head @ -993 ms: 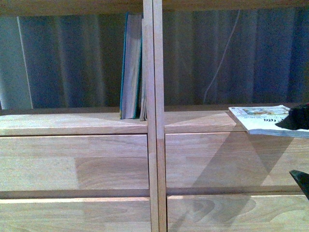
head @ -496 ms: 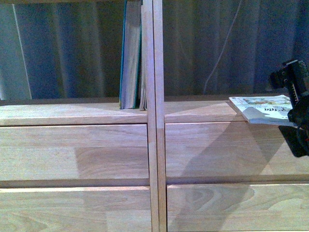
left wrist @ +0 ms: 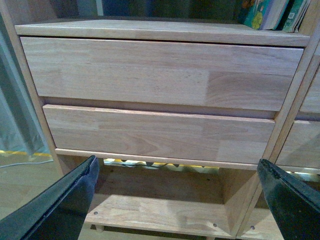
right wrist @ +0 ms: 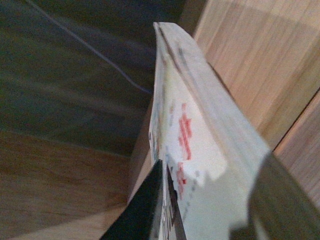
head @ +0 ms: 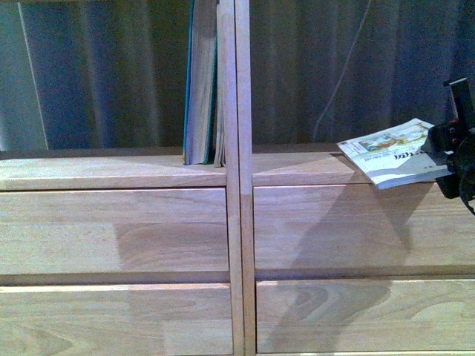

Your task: Organize books on shelf

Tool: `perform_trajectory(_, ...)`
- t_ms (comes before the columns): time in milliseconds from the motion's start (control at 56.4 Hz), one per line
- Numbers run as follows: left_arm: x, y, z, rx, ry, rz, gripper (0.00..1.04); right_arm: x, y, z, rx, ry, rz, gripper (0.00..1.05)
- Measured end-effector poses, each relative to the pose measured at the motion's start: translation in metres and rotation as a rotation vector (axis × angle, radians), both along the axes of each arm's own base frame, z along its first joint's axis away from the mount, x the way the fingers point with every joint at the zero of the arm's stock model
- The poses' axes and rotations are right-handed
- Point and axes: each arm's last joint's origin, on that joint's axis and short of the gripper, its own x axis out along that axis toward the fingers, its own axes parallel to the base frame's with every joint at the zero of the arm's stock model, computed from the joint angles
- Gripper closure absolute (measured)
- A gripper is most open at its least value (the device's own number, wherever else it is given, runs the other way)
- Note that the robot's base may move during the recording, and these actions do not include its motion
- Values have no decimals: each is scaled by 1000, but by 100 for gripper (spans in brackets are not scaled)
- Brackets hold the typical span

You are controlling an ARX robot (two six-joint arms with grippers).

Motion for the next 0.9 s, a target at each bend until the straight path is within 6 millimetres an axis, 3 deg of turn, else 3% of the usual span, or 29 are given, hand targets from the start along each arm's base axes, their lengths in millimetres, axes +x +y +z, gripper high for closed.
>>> perform_trajectory(301,0,0,0,0,0,0,7,-13,0,-10,177,18,43,88)
perform_trajectory(390,0,0,0,0,0,0,7,-20,-7,-2,217,2,55,88)
perform_trajectory(443,2,1,3,-46,-5,-114,7,-27,-10,9,239,-23,67,88)
perform_trajectory(532,14,9,25,-112,-34,-233,7,-36,-12,29,246,-76,89,88)
perform_trajectory(674,42,20,83,-105,-145,-337,7,-53,-10,61,223,-162,159,88)
perform_trajectory(762,68,25,114,-131,-170,-379,7,-64,-7,76,190,-209,199,88)
perform_trajectory(904,112,19,147,-263,-112,-523,7,-82,1,94,118,-298,276,88)
